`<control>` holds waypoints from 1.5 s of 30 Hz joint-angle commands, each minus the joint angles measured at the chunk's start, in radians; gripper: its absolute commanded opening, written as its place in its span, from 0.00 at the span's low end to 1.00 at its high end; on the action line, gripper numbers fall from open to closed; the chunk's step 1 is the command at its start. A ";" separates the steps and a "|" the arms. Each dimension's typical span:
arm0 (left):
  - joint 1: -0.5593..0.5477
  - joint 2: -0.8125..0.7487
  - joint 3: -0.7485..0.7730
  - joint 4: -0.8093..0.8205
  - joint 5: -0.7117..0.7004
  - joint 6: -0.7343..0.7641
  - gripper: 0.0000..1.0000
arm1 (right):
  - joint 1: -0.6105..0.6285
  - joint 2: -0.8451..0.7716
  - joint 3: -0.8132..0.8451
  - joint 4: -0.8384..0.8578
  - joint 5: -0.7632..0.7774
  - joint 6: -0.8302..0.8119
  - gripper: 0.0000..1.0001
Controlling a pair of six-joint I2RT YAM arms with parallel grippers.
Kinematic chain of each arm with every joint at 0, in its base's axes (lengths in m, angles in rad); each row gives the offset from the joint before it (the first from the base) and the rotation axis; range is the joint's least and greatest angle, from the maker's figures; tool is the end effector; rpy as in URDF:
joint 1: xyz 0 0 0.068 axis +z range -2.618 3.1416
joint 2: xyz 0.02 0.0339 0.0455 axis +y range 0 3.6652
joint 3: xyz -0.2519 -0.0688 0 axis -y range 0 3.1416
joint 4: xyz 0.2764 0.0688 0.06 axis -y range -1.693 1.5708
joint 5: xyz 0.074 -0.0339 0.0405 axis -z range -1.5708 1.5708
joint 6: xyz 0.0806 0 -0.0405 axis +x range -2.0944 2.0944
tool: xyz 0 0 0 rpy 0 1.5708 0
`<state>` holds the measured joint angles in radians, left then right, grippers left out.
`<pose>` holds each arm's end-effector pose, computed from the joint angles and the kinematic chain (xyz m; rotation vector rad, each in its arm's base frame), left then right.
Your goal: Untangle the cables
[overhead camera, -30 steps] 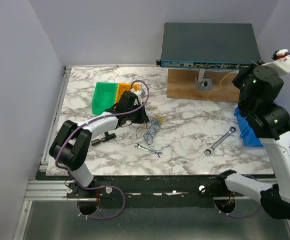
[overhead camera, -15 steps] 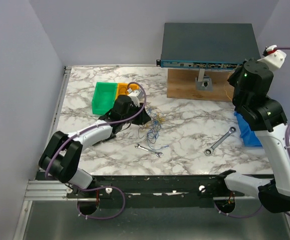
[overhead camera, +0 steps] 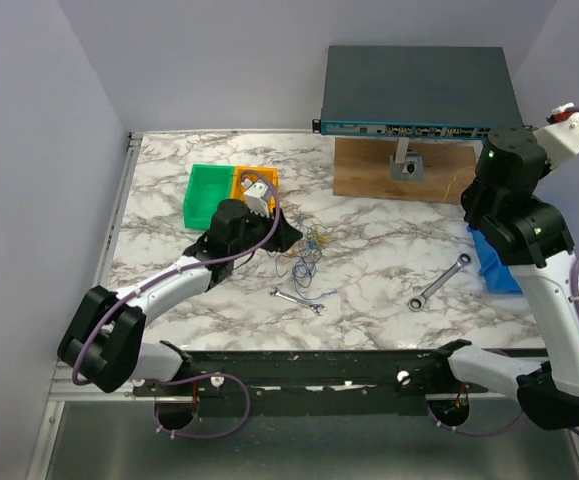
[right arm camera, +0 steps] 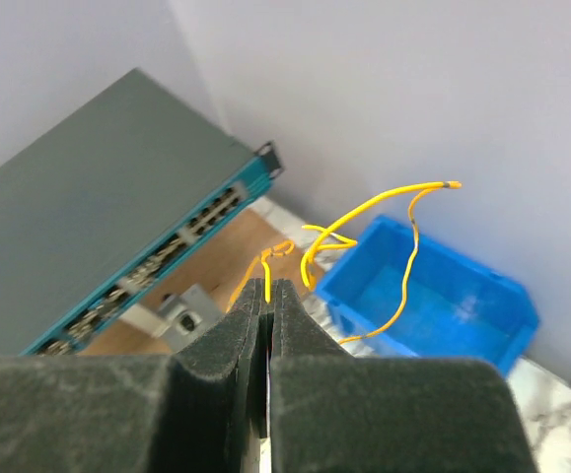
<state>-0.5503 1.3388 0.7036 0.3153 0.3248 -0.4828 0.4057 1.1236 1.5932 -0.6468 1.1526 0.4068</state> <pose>0.2959 -0.2117 0.1957 0.3024 1.9801 -0.9929 0.2454 0.0253 0.5004 0.7923 1.4549 -0.3876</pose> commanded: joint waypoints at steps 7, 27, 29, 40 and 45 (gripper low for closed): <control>-0.006 -0.046 -0.045 0.103 0.022 -0.010 0.49 | -0.132 0.028 -0.110 0.433 0.278 -0.375 0.01; -0.007 -0.070 -0.083 0.137 -0.016 0.012 0.50 | -0.680 0.348 0.055 0.081 -0.196 0.087 0.01; -0.007 -0.070 -0.085 0.142 -0.016 0.013 0.50 | -0.681 0.342 0.116 0.091 -0.194 0.054 0.01; -0.011 -0.054 -0.095 0.180 -0.001 0.021 0.50 | -0.680 0.437 0.504 0.049 -0.173 -0.097 0.01; -0.015 -0.041 -0.088 0.181 0.001 0.026 0.50 | -0.680 0.457 0.520 0.050 -0.134 -0.117 0.01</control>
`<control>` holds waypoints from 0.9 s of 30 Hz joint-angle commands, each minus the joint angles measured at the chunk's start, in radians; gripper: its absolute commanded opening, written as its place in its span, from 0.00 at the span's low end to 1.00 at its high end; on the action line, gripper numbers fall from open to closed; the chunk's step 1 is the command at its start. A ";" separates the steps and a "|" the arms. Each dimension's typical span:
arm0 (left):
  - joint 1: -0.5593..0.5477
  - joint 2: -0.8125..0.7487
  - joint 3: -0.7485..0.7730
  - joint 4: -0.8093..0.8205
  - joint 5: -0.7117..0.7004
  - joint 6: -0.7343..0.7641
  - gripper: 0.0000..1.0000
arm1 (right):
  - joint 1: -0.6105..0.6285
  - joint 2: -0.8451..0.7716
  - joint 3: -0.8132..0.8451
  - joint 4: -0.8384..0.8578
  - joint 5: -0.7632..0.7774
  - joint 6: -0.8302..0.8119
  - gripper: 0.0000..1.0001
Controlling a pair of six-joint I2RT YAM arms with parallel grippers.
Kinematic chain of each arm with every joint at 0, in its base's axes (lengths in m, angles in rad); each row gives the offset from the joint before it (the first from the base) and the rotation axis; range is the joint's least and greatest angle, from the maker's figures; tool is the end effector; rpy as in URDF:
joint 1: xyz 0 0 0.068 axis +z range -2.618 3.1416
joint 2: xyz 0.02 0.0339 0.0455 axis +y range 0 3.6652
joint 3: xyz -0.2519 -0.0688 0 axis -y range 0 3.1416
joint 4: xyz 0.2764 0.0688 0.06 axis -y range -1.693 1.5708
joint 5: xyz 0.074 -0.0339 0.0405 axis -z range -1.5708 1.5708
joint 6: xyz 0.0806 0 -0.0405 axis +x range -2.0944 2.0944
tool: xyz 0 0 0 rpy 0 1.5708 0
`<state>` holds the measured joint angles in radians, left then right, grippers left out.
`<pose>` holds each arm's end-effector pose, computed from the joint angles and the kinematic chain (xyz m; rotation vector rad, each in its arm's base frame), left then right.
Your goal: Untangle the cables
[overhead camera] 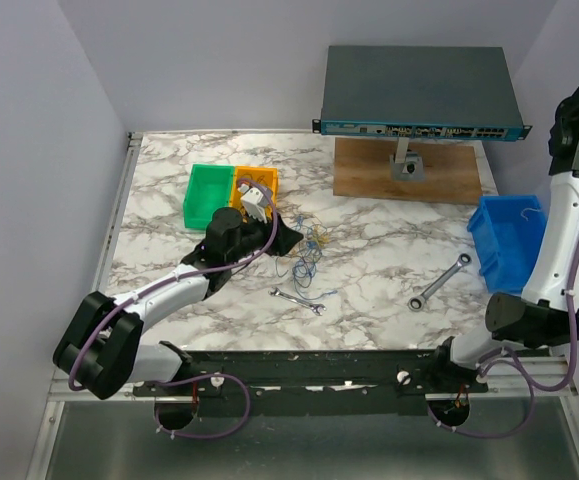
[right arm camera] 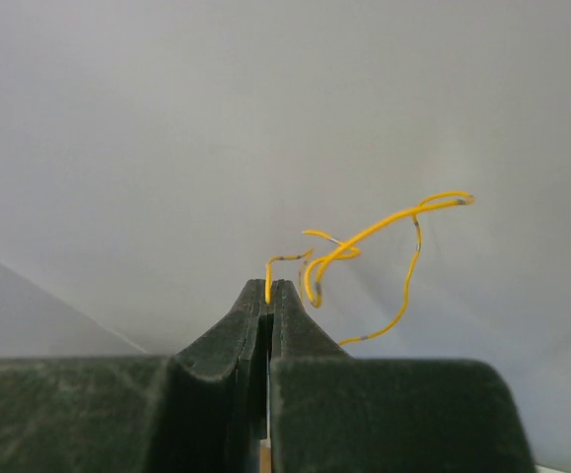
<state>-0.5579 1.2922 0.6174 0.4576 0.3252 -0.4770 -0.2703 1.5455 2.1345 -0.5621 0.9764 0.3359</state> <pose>0.2840 -0.2076 0.1975 0.3238 1.8697 -1.0158 0.2994 -0.1523 0.5720 1.1496 1.1108 -0.6976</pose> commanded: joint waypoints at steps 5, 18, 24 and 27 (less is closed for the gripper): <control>-0.012 0.014 -0.002 0.040 0.000 0.021 0.50 | -0.005 -0.069 -0.312 0.124 0.071 -0.054 0.01; -0.018 0.037 0.014 0.022 -0.006 0.026 0.50 | -0.004 -0.194 -0.990 0.219 -0.026 0.248 0.01; -0.018 0.037 0.027 -0.012 -0.027 0.032 0.50 | -0.005 -0.109 -1.090 0.146 -0.130 0.446 0.12; -0.019 0.031 0.030 -0.024 -0.034 0.035 0.50 | -0.004 -0.095 -1.084 0.132 -0.158 0.455 0.85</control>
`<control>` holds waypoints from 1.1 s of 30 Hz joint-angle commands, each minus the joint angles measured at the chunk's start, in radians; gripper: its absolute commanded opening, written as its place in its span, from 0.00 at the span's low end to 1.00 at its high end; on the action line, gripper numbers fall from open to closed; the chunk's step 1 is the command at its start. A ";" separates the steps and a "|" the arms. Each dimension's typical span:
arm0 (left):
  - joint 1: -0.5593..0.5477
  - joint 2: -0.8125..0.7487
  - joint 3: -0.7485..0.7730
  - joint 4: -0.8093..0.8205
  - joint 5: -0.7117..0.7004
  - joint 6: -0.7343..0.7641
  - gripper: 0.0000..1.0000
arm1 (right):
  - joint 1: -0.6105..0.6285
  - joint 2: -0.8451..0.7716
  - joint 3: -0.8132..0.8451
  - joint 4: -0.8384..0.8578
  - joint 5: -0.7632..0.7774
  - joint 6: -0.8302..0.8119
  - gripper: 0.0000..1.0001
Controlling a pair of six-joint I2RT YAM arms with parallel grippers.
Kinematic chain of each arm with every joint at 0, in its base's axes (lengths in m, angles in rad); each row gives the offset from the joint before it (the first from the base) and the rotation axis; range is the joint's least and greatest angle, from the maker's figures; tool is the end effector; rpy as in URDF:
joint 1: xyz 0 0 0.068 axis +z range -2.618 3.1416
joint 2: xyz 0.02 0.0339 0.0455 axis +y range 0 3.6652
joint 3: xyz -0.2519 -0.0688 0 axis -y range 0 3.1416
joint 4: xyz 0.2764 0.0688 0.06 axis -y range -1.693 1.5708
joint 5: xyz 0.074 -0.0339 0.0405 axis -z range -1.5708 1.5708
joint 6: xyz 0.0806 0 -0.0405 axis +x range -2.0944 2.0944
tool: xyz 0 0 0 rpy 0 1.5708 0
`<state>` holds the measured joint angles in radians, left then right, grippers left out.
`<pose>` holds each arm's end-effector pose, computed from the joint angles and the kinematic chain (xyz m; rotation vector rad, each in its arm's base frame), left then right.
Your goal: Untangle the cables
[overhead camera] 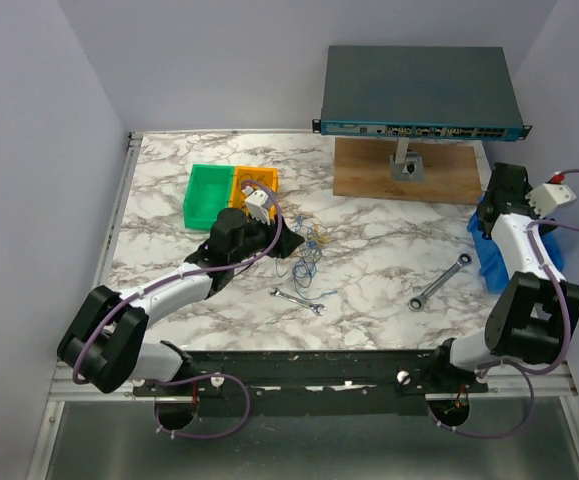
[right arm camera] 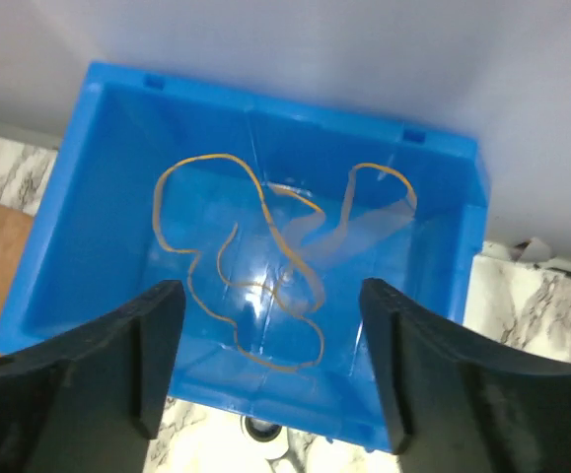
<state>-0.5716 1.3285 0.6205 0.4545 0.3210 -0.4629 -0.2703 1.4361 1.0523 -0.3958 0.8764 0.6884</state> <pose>0.2842 -0.2130 0.1861 0.3444 1.9034 -1.0046 0.3248 -0.1543 0.2270 1.3280 1.6673 -0.7776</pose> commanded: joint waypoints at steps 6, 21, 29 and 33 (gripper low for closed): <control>-0.005 -0.012 0.045 -0.060 -0.038 0.028 0.51 | -0.003 -0.082 0.038 -0.073 -0.187 0.082 0.88; -0.022 0.040 0.175 -0.362 -0.171 0.044 0.64 | 0.383 -0.344 -0.176 0.038 -1.011 -0.061 0.73; -0.019 0.157 0.270 -0.499 -0.188 0.064 0.64 | 0.632 -0.178 -0.275 0.288 -1.052 -0.033 0.62; -0.007 0.188 0.275 -0.491 -0.173 0.064 0.63 | 0.699 -0.054 -0.260 0.374 -1.029 -0.017 0.56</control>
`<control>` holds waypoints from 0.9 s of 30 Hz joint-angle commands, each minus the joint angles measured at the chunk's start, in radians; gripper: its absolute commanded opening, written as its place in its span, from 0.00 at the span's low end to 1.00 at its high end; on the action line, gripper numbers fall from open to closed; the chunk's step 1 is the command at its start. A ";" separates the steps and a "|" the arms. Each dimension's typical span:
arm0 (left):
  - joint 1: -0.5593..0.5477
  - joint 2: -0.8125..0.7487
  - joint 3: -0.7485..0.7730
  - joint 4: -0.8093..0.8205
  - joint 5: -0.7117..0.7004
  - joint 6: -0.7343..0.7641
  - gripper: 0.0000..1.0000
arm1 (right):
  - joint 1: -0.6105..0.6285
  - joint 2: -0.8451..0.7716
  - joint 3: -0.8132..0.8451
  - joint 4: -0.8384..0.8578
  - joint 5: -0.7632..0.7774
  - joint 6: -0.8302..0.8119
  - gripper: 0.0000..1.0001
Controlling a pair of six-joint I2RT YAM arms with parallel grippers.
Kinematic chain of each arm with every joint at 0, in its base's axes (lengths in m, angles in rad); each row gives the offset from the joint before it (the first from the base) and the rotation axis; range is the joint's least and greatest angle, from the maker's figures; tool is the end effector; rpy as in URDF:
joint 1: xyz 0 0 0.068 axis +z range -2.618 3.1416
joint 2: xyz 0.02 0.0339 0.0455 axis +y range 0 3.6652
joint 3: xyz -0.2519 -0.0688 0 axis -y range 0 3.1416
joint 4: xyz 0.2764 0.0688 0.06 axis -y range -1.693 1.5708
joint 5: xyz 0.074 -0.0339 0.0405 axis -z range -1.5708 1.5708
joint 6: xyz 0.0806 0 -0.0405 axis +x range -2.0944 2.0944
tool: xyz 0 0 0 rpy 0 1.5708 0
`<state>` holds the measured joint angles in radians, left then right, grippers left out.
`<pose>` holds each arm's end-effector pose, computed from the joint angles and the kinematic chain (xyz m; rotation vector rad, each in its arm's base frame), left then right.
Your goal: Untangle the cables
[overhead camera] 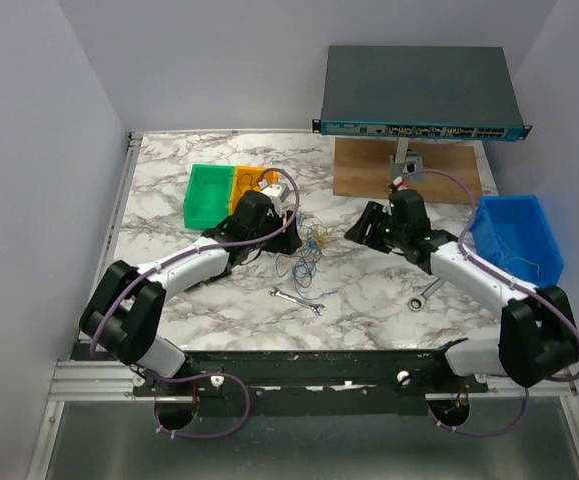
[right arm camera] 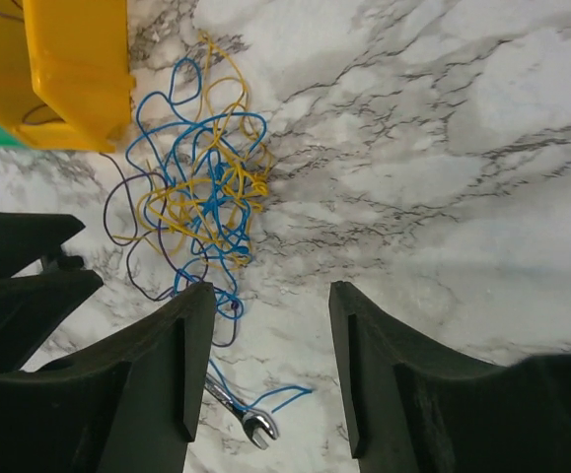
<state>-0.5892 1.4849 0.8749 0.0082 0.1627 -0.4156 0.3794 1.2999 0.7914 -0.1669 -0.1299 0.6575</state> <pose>0.3136 -0.2253 0.1684 0.2926 2.2436 -0.7344 0.3151 0.1369 0.1778 0.2513 2.3219 0.6874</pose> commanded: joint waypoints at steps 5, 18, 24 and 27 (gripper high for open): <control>0.036 0.071 0.031 -0.022 0.036 0.009 0.62 | 0.073 0.200 0.022 0.266 -0.016 0.031 0.49; 0.046 0.106 0.048 -0.013 0.026 0.011 0.61 | 0.099 0.441 0.130 0.365 -0.040 0.041 0.42; 0.048 0.134 0.085 -0.027 0.021 0.011 0.61 | 0.105 0.467 0.142 0.357 -0.030 0.051 0.01; 0.048 0.159 0.115 -0.051 0.014 0.003 0.61 | 0.106 0.412 0.095 0.364 -0.001 0.049 0.01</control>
<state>-0.5442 1.6089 0.9306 -0.0181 0.1761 -0.4118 0.4786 1.7622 0.9150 0.1783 -0.1528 0.7067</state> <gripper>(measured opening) 0.611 0.025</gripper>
